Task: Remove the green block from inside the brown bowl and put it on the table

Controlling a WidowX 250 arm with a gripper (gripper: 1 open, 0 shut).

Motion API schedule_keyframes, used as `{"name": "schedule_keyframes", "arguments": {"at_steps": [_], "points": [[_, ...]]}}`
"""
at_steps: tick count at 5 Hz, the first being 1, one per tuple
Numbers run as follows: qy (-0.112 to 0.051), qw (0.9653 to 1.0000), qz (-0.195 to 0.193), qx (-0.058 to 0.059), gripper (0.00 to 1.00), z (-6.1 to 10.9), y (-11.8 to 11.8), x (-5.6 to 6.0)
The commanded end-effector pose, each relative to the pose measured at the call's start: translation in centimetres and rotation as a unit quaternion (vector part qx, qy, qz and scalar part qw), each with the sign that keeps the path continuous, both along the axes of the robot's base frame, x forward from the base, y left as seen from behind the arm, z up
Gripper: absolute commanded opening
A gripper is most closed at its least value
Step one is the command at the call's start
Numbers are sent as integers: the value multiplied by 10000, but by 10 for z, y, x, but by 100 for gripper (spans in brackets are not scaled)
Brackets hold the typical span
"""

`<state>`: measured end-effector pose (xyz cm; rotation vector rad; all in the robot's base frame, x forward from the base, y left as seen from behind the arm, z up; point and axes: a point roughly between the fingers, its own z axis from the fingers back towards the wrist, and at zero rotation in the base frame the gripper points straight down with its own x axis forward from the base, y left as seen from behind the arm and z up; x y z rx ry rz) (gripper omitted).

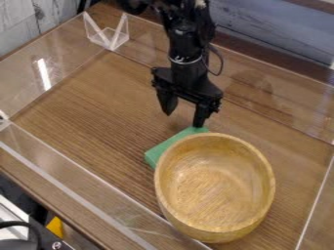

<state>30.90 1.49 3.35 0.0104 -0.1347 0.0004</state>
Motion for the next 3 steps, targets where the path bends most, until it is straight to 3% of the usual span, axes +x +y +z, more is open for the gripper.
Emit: {"name": "schedule_keyframes", "arguments": {"at_steps": [1,2,3], "points": [[-184,9998,-8,-2,100,13,3,7],[-256,9997,3,-22,100,20,4,9],[-328,9990,-293,-51,100,26,6,15]]}}
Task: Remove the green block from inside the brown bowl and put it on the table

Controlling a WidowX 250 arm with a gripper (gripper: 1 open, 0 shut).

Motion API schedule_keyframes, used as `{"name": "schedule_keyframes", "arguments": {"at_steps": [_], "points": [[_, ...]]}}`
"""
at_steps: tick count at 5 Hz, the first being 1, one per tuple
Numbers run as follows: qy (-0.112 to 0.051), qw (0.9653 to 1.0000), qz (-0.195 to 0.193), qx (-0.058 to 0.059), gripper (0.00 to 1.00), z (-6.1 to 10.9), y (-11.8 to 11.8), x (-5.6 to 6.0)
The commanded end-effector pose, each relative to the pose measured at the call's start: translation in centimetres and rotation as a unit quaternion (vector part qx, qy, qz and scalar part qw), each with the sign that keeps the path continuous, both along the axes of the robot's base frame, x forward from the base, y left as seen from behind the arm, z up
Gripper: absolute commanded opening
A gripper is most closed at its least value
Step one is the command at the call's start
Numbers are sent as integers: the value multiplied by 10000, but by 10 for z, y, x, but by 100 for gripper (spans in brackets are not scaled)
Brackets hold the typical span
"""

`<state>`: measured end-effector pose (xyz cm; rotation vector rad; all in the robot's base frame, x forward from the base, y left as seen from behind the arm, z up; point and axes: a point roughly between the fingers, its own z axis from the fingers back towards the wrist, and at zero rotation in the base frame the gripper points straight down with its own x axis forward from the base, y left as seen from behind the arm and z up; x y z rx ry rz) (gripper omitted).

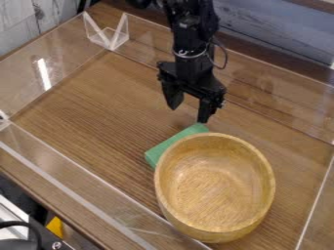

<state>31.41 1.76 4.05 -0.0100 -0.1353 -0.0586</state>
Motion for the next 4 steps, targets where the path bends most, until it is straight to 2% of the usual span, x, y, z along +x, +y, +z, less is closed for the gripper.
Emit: {"name": "schedule_keyframes", "arguments": {"at_steps": [1,2,4], "points": [[-406,9987,-300,14,100,25,7,16],[-495,9971,-575,14,100,31,11,21],[-609,9970,-479,63,100,29,21,21]]}}
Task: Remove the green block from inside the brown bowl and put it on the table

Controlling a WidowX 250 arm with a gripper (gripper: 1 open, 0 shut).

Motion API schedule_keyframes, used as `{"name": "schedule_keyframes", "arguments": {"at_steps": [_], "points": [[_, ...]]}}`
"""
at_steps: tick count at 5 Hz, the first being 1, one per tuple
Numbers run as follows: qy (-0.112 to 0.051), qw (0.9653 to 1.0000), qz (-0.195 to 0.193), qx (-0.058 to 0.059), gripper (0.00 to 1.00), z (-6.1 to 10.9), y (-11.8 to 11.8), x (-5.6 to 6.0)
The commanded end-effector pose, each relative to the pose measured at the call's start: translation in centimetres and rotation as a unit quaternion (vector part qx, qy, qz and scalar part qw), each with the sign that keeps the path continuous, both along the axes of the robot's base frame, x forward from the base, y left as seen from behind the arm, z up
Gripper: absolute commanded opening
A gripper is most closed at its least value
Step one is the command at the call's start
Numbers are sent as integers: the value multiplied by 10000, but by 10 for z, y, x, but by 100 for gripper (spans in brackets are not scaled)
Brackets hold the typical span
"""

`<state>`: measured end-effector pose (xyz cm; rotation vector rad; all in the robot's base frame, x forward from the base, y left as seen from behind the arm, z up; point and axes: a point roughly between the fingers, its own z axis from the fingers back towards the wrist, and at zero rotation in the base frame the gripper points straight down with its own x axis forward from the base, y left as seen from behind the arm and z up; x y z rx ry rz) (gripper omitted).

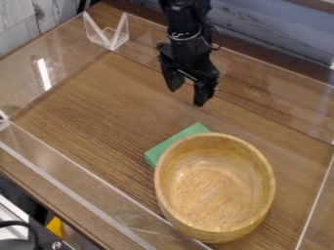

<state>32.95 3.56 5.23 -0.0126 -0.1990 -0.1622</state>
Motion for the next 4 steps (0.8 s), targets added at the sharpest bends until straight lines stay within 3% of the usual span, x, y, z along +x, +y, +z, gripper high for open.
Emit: {"name": "schedule_keyframes", "arguments": {"at_steps": [1,2,4], "points": [[-332,9990,293,45,100,9,-2,-1],[-377,9982,464,38,100,4,-10,-6],[-502,9982,337,5,100,36,-9,-7]]}}
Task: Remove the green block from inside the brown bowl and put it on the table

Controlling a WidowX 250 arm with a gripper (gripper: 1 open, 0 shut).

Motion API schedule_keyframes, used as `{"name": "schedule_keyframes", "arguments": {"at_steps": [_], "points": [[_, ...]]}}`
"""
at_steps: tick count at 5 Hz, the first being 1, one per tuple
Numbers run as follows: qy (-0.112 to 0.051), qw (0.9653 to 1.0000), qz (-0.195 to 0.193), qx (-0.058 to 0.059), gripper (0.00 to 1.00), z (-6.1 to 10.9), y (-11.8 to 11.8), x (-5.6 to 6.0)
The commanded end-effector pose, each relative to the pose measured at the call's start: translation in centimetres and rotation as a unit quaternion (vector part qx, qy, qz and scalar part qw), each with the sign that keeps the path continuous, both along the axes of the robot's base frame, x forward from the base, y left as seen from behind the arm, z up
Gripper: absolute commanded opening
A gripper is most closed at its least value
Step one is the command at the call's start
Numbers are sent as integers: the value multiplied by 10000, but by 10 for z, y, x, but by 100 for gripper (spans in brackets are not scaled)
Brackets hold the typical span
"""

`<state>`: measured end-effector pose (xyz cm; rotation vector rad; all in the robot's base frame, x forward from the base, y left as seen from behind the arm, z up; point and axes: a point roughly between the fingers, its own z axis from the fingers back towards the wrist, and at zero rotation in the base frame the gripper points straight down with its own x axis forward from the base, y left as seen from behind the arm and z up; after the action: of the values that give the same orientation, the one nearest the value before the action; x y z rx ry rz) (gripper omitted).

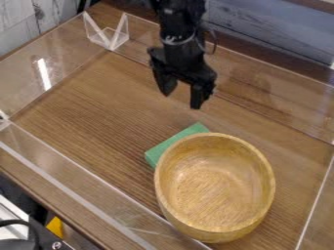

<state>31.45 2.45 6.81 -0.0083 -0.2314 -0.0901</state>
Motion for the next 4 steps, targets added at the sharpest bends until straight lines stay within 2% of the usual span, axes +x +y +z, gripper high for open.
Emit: {"name": "schedule_keyframes", "arguments": {"at_steps": [1,2,4], "points": [[-440,9988,202,58,100,21,24,14],[-484,9977,462,70,100,19,40,18],[-482,9941,975,45,100,16,47,4]]}}
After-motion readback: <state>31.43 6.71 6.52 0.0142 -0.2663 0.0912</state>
